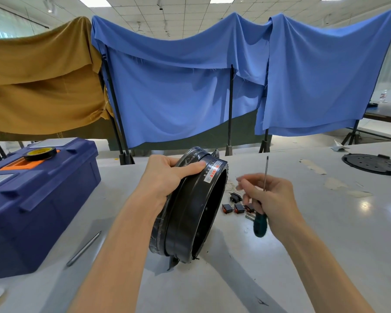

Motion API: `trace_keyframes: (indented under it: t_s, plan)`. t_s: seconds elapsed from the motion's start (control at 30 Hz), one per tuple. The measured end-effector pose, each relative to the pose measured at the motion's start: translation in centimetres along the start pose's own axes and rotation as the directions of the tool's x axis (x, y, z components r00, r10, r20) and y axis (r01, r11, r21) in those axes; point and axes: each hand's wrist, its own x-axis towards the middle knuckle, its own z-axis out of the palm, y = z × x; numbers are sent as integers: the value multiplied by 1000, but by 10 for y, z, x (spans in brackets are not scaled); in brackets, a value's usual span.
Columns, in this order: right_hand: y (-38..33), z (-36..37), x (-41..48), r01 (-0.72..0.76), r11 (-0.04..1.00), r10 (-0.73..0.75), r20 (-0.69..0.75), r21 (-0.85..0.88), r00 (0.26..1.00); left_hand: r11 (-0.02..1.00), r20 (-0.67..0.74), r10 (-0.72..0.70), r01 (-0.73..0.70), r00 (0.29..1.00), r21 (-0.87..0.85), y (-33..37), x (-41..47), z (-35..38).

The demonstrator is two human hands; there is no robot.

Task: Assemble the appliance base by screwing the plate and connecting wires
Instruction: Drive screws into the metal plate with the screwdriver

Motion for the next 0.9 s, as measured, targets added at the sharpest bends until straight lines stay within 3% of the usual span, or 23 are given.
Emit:
trace_keyframes:
  t_s: [0.07, 0.2, 0.47, 0.6, 0.9]
  plan:
    - [-13, 7, -4, -28, 994, 20, 70, 109, 997, 1000, -2, -1, 1, 1000, -1, 0, 0, 0]
    - [-22, 24, -12, -46, 991, 34, 95, 129, 995, 1000, -2, 9, -9, 1000, 3, -1, -1, 0]
    - [-24, 43, -15, 8, 989, -2, -40, 146, 999, 1000, -19, 14, -14, 1000, 15, -1, -1, -2]
    - [-21, 47, -11, 35, 999, -30, -122, 37, 992, 1000, -10, 7, -7, 1000, 0, -1, -1, -1]
    - [-18, 55, -10, -32, 998, 41, -157, 57, 987, 1000, 9, 28, -28, 1000, -10, -3, 0, -3]
